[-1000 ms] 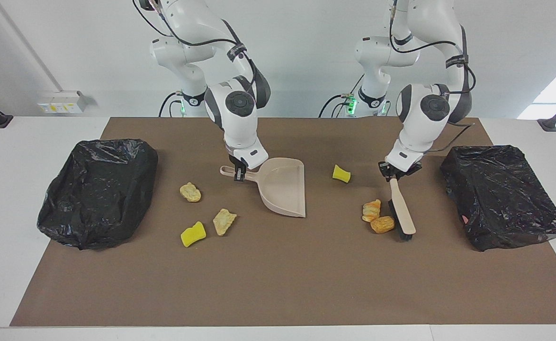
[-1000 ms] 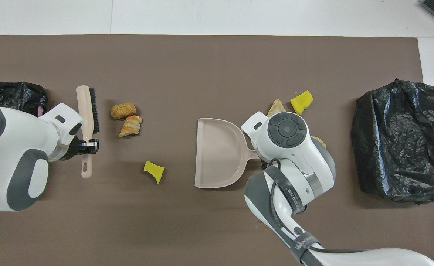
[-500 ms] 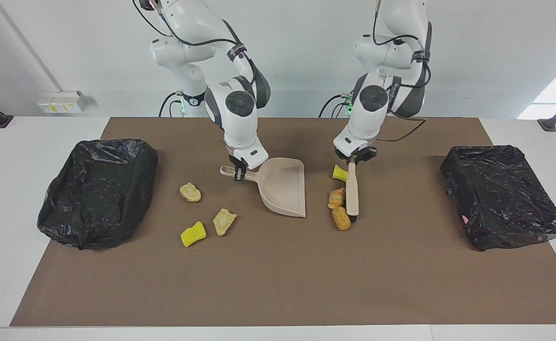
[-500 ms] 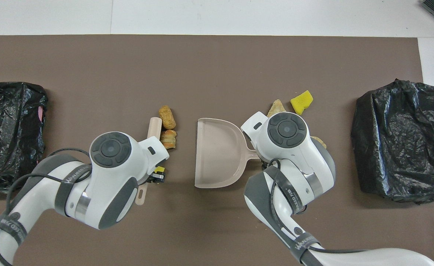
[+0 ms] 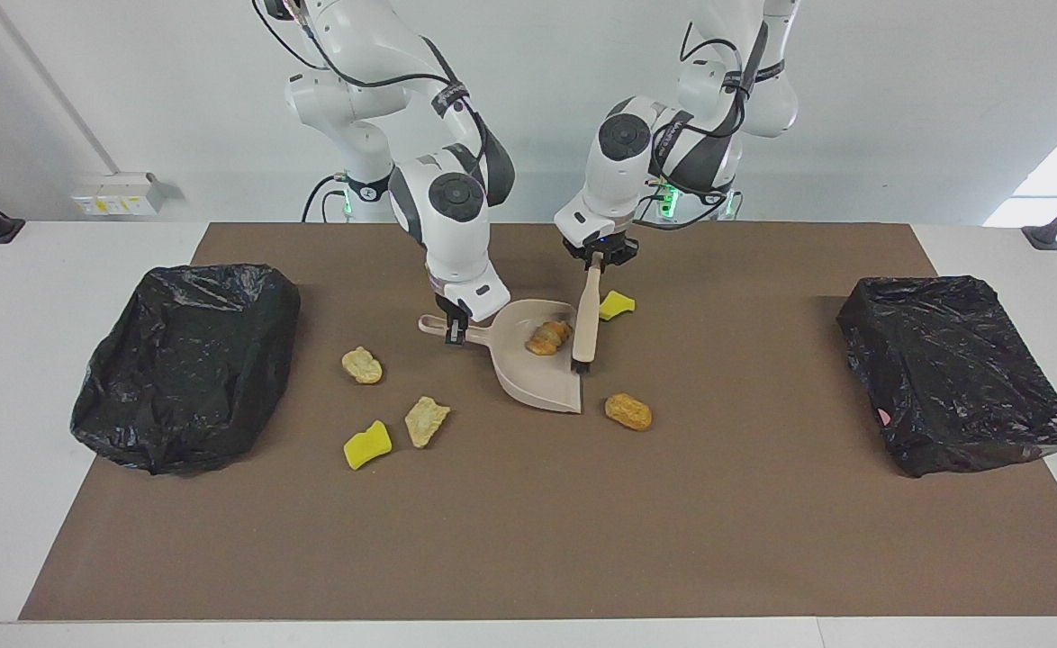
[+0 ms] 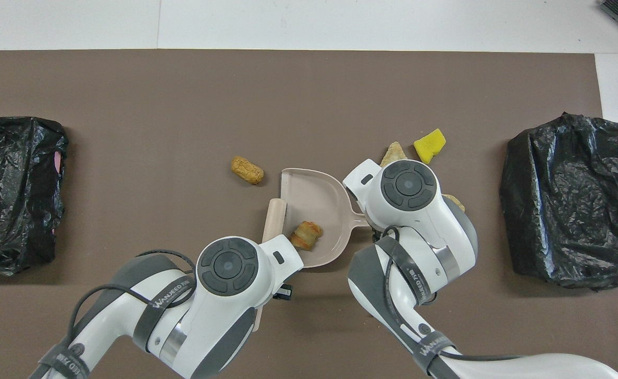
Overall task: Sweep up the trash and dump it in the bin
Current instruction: 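Sweep the brown pieces into the dustpan with the brush in the left gripper, then sweep the yellow sponge piece into the dustpan with the left gripper, then sweep the remaining brown piece into the dustpan with the left gripper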
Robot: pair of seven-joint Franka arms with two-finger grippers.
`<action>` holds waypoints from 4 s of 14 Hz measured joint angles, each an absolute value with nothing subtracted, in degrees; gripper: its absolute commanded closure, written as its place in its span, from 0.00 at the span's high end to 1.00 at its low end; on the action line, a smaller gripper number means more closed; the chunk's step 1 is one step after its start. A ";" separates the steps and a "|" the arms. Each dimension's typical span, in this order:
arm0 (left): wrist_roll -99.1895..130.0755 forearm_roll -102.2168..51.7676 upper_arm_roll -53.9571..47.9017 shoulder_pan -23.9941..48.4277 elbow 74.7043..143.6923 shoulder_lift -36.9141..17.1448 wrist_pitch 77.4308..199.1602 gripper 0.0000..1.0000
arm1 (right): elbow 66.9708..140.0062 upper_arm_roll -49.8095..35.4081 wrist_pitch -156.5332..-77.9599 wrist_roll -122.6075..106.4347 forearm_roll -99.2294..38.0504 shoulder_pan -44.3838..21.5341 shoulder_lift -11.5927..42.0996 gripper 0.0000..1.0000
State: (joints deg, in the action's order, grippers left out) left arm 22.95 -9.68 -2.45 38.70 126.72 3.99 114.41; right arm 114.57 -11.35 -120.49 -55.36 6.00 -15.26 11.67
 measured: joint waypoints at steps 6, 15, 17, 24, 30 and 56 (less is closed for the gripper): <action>44.25 -10.60 -0.12 30.96 127.91 16.43 96.79 0.00 | 114.58 -11.35 -120.49 -55.36 6.00 -15.26 11.67 0.00; 66.48 -15.33 -2.34 42.94 141.68 17.11 115.51 0.00 | 114.62 -11.36 -120.49 -55.36 6.00 -15.26 11.67 0.00; 62.81 -15.35 -2.29 43.79 141.70 16.38 118.94 0.00 | 114.62 -11.36 -120.49 -55.36 6.00 -15.26 11.67 0.00; 53.41 -15.39 -0.94 43.59 134.27 11.16 123.04 0.00 | 114.63 -11.36 -120.49 -55.36 6.00 -15.26 11.67 0.00; 44.00 -15.39 -0.14 35.37 129.26 13.60 105.48 0.00 | 114.63 -11.36 -120.49 -55.36 6.00 -15.26 11.67 0.00; 10.93 -4.91 0.91 21.70 119.78 6.49 109.55 0.00 | 115.26 -11.36 -121.52 -55.36 6.00 -15.26 11.66 0.00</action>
State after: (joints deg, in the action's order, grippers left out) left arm 10.93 -4.91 0.91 21.70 119.78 6.49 109.55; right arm 115.26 -11.36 -121.52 -55.36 6.00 -15.26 11.66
